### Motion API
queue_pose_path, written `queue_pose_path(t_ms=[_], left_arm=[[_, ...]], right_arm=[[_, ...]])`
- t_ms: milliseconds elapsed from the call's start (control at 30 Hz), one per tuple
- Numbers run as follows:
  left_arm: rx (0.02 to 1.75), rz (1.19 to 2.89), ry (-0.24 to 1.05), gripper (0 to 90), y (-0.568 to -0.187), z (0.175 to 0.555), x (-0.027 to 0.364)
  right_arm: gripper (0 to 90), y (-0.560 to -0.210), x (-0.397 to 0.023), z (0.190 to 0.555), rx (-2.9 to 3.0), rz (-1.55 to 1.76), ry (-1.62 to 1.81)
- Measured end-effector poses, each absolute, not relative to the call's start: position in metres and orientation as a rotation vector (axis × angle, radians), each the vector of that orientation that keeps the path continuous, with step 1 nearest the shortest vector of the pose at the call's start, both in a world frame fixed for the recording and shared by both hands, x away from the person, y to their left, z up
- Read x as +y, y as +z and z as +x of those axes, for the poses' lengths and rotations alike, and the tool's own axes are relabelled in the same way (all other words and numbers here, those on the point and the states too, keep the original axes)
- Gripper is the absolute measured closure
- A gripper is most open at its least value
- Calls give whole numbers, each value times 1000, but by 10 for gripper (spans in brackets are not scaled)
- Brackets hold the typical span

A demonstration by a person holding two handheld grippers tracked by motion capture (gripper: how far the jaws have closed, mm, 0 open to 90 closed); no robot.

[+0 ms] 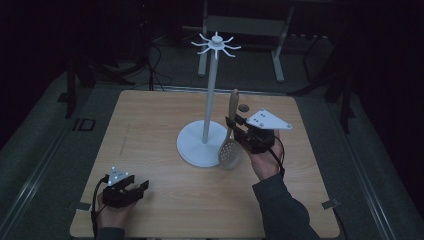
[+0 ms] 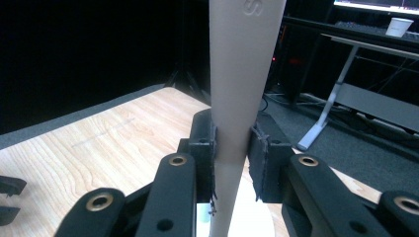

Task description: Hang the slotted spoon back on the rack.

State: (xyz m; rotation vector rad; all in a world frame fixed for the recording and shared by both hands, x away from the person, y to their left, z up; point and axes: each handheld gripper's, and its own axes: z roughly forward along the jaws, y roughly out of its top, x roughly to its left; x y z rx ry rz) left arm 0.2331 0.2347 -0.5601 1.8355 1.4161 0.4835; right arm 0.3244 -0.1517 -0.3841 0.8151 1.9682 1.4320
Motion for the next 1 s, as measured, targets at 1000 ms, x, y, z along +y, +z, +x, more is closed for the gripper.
queue_pose_path(t_ms=[1000], left_arm=[[1414,1836,482,391,-560,233,235]], right_arm=[[740,-359,-152,340,1915,842,1462]])
